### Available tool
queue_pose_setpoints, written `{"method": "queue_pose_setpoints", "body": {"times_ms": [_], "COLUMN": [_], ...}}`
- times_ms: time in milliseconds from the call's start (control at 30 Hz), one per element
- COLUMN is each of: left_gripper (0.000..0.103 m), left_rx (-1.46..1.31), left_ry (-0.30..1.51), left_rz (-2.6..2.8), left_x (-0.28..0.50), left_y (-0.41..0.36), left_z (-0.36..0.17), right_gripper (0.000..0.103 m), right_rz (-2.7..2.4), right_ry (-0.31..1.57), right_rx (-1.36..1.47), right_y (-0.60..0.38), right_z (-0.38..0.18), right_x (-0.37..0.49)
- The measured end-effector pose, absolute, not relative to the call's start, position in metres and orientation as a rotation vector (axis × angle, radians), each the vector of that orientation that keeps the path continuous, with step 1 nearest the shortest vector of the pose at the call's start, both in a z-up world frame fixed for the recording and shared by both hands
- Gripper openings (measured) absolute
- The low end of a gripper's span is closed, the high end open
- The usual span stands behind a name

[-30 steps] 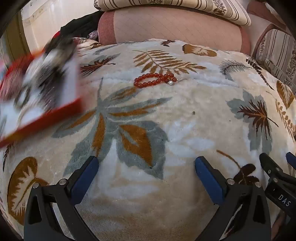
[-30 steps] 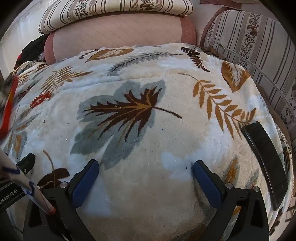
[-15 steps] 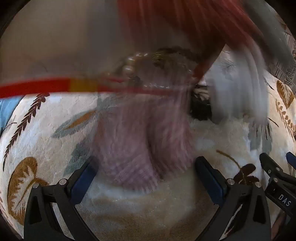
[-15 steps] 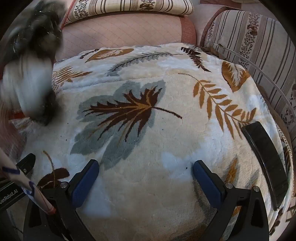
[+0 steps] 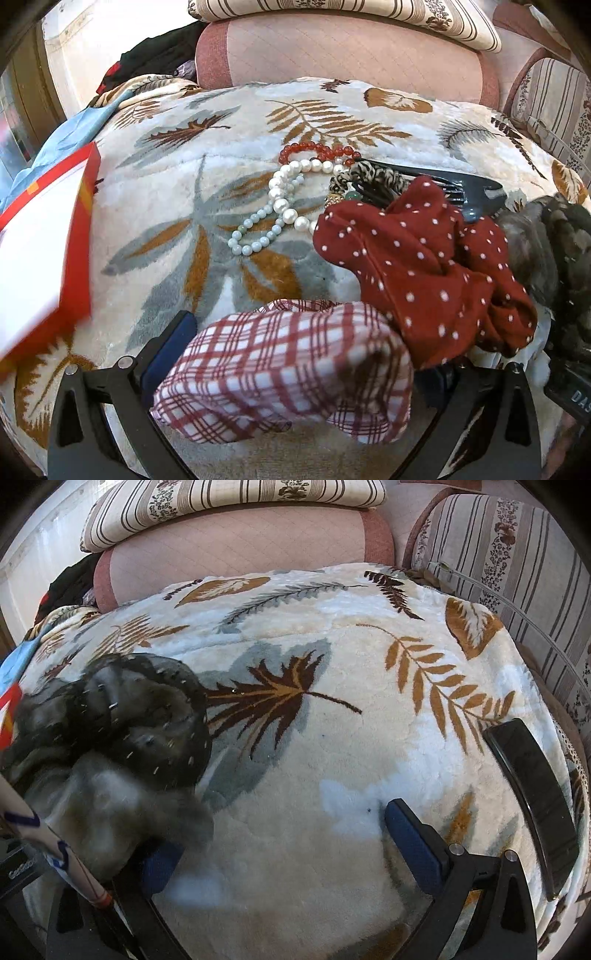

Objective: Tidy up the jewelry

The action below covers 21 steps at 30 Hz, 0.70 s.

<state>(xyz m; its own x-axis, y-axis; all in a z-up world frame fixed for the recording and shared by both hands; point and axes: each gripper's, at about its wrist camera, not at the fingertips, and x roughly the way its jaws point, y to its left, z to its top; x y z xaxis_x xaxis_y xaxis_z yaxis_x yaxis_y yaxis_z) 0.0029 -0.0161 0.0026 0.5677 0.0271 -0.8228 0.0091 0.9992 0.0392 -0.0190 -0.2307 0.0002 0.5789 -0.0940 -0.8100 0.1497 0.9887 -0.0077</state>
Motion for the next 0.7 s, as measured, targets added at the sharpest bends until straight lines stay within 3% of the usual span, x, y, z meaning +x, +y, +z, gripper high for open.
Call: {"method": "queue_pose_setpoints", "body": {"times_ms": [267,567,700], "left_gripper": [0.103,0.103,0.103], "left_rx": [0.036,0.084,0.045], "left_ry": [0.966,1.008,0.896], "left_rz": [0.01,-0.015,-0.015], "left_x": [0.0,0.0,-0.041], "left_y": [-0.001,-0.003,0.008], "left_z": [0.002,0.008,0.036], "right_gripper": [0.1,0.1,0.1], "right_rz": [-0.17,-0.107,-0.048], "right_ry": [0.93,0.789,0.77], "right_rx": [0.185,0.158,0.142], "right_y": [-0.247,-0.234,-0.219], "right_z": [0.022,0.067,0.078], "right_x": [-0.048,-0.11,-0.126]}}
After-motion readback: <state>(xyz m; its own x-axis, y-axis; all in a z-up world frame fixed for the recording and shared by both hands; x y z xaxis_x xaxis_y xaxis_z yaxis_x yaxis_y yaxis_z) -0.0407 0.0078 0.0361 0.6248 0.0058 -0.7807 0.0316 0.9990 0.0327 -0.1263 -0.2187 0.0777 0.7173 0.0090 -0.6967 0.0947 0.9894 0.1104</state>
